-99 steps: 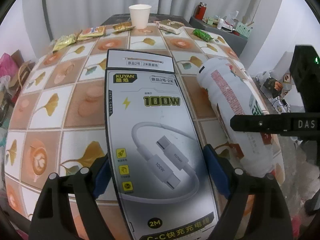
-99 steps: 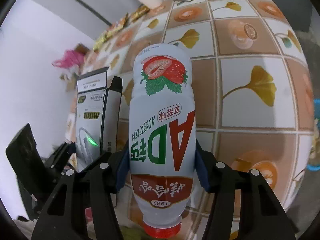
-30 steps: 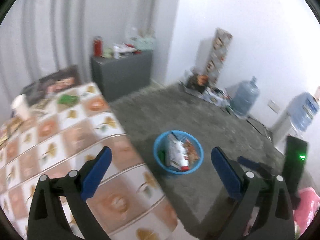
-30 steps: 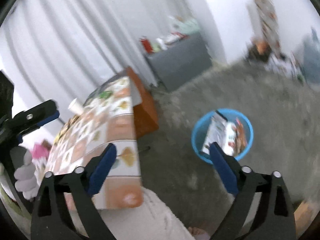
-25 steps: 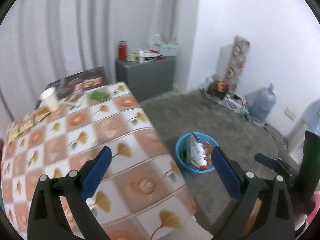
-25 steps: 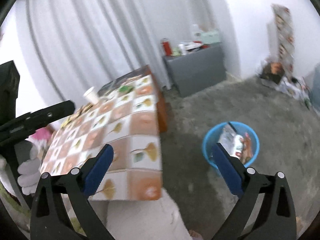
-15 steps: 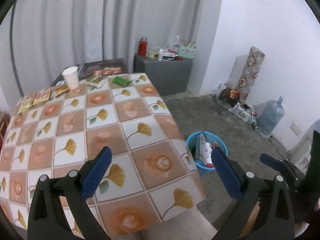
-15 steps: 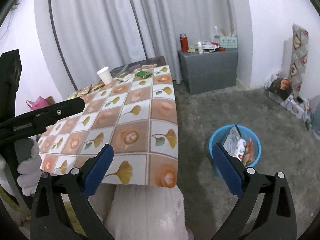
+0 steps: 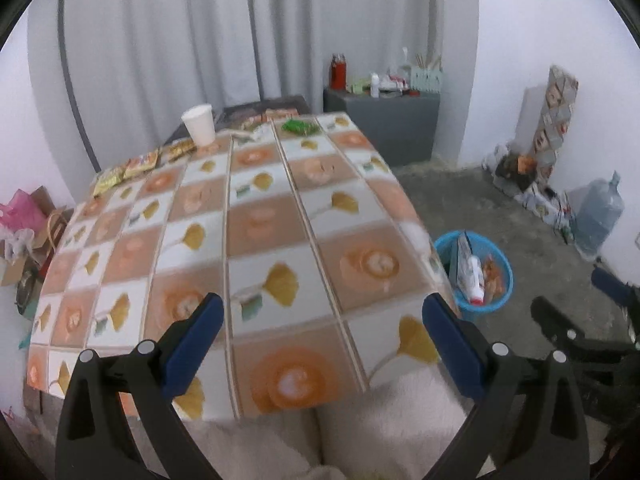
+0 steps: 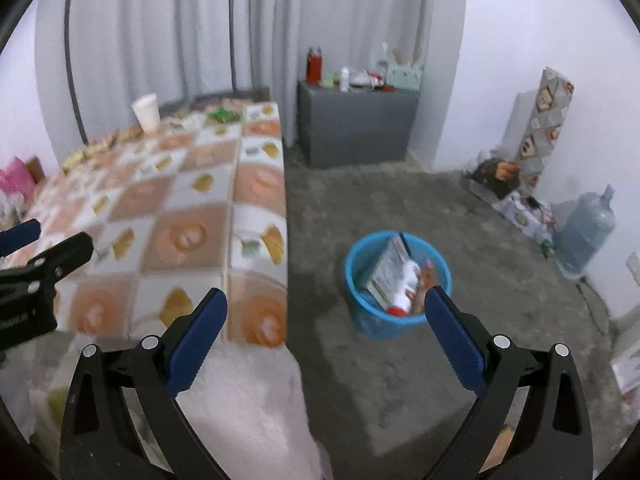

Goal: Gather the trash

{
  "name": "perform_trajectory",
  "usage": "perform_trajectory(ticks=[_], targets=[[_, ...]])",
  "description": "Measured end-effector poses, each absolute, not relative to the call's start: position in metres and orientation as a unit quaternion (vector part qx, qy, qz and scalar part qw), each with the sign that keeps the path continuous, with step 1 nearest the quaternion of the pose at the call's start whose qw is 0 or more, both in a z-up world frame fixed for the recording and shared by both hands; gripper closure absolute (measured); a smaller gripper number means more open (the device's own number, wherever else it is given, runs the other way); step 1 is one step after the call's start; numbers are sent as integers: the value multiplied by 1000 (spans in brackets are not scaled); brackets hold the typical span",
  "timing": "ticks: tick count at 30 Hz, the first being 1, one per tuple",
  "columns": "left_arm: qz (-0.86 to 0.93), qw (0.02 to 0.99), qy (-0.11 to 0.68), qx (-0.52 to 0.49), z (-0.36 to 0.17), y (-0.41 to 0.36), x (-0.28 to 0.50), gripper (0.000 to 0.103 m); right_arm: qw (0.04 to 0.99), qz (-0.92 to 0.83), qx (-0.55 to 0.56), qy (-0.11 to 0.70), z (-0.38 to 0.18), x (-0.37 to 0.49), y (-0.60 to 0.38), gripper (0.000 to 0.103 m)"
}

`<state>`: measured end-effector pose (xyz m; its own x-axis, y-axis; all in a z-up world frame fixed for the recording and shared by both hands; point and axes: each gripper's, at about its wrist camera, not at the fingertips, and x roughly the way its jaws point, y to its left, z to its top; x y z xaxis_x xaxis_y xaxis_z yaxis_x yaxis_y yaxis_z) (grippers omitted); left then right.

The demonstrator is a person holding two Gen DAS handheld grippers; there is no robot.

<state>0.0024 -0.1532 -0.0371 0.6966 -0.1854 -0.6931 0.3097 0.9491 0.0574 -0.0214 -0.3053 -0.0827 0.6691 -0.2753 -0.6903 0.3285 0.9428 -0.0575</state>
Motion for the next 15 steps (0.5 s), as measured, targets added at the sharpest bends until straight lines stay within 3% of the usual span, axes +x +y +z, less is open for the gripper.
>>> perform_trajectory(ticks=[8, 15], targets=[[-125, 902, 409, 60, -55, -142, -3, 6, 893, -197, 30, 404, -94, -39, -303, 8], [-107, 907, 401, 72, -51, -136, -6, 6, 884, -209, 27, 417, -95, -41, -302, 8]])
